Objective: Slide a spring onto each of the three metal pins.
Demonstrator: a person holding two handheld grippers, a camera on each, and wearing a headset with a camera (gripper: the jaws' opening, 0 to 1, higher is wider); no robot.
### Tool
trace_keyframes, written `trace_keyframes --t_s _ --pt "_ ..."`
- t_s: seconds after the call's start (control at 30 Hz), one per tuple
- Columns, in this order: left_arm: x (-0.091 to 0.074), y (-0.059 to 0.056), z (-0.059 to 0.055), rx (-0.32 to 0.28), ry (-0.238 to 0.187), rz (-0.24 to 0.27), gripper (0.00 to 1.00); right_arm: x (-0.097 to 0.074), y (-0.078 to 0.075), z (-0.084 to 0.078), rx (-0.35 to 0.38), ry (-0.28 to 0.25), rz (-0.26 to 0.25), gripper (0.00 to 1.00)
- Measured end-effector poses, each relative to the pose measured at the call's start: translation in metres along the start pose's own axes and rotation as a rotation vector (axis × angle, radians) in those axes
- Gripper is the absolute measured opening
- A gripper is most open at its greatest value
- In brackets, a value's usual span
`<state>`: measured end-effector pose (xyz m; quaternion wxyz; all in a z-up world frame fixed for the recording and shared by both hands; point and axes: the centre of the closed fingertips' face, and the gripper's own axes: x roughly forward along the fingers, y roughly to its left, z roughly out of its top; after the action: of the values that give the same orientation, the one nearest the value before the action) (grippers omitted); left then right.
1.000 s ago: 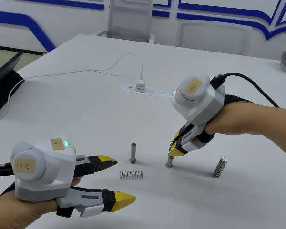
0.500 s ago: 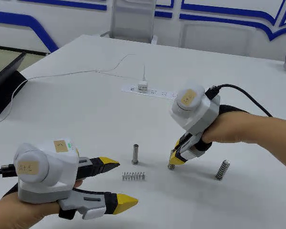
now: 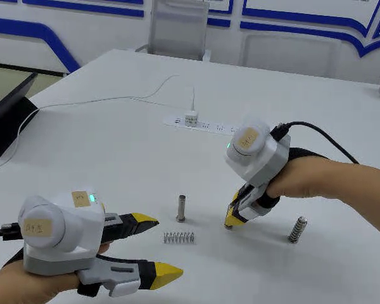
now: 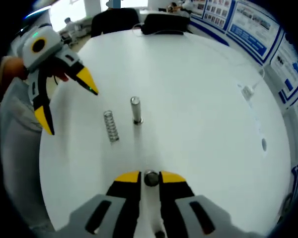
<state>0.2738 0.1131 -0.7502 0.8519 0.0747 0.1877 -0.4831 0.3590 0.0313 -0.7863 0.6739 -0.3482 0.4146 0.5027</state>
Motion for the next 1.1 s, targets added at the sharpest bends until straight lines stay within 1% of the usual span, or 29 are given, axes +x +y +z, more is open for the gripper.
trace_keyframes --t_s 0.23,0.5,0.63,0.83,0.93,1.1 --pt "-0.001 0.0 0.001 0.001 -0.002 0.002 0.57 -0.008 0.0 0.002 -0.01 -0.021 -0.015 0.19" --pt "0.0 -0.001 0.002 0.003 -0.003 0.001 0.57 -0.02 0.003 0.014 -0.048 -0.051 -0.036 0.2" --pt "-0.001 0.0 0.002 0.005 -0.003 0.002 0.57 -0.022 0.007 0.02 -0.071 -0.059 -0.039 0.2" --pt "-0.001 0.001 0.003 0.006 -0.006 0.005 0.57 -0.02 0.019 0.033 -0.105 -0.075 -0.027 0.2" --pt "-0.002 0.001 0.003 0.006 -0.006 0.007 0.57 -0.015 0.026 0.039 -0.117 -0.08 -0.012 0.2" --pt "-0.004 0.002 0.001 0.003 -0.005 0.01 0.57 -0.005 0.038 0.042 -0.14 -0.072 0.015 0.2"
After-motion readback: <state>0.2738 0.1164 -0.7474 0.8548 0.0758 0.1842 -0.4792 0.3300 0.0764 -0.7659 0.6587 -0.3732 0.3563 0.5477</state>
